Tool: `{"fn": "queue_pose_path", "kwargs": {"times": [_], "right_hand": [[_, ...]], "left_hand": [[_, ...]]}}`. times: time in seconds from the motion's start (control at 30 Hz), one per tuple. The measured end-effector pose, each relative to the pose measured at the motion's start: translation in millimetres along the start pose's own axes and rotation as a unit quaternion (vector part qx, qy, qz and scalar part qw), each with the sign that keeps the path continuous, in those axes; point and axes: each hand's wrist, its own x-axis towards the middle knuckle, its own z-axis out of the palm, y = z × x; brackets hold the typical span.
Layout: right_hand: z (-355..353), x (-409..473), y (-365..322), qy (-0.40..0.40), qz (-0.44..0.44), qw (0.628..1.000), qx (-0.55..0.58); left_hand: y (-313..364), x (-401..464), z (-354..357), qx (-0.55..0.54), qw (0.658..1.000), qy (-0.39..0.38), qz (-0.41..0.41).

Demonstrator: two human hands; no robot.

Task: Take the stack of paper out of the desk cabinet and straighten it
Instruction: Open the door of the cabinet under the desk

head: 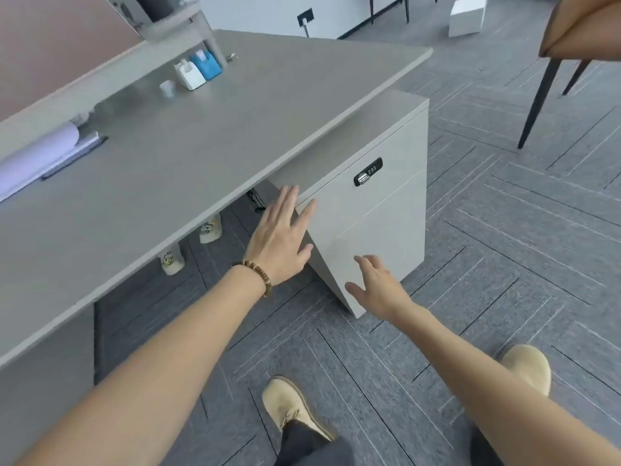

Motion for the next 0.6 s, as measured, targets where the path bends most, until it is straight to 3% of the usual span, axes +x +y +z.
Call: {"fn": "queue_pose_path", "kwargs": {"times": [0.37, 0.6], "right_hand": [[49.9, 58.0, 1.1, 0.109, 0.049, 0.976, 0.179], [82.7, 86.9, -13.2, 0.195, 0.062, 0.946, 0.252]], "left_hand": [[-29.8, 56.1, 24.7, 0.058, 0.996, -0.016, 0.066], [-35.6, 62.0, 34.9, 0.049, 0.996, 0.023, 0.065]]}}
